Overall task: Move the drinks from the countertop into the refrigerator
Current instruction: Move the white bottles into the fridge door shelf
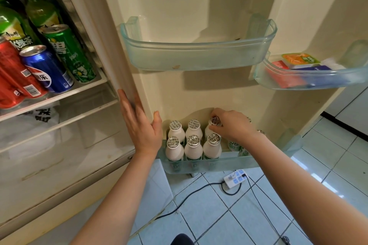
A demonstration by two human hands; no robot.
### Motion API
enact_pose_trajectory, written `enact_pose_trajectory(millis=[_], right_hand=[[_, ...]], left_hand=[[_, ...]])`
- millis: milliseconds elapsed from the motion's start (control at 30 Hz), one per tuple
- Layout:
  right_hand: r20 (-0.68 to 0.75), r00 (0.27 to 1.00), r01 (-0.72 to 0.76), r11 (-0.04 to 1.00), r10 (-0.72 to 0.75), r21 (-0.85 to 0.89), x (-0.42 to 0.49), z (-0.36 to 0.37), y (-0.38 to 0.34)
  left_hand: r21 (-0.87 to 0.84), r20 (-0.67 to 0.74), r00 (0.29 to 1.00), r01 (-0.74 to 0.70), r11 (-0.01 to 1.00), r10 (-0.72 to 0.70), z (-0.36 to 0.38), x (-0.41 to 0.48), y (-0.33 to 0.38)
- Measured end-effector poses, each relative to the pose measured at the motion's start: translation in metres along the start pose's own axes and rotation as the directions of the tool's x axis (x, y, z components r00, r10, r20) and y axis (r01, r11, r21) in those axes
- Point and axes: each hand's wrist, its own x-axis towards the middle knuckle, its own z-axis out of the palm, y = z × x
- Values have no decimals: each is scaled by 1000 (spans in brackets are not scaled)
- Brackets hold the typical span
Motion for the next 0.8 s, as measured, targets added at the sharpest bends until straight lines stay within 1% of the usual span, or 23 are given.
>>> enact_pose_trajectory(millis=[133,400,500,633,700,767,800], right_hand=[[35,999,31,999,-32,31,3,0,-3],[115,993,1,995,-12,96,8,-3,2],[122,992,-19,992,4,123,7,-2,3],[115,993,-37,973,11,227,2,-3,5],[60,998,-41,957,25,287,-2,-5,7],[-90,994,-30,949,62,314,-9,-8,11],[-180,980,-29,952,87,303,-12,-9,14]], left_hand=[[4,-2,1000,9,1000,-9,0,1,1],[2,11,999,46,999,-46,0,1,2],[5,7,1000,30,1000,-30,0,1,3],[6,13,999,51,999,-51,-1,2,5],[7,19,998,55,998,-56,-2,2,5],[6,19,998,57,998,-57,-2,1,5],[6,17,998,57,998,-57,-2,1,5]])
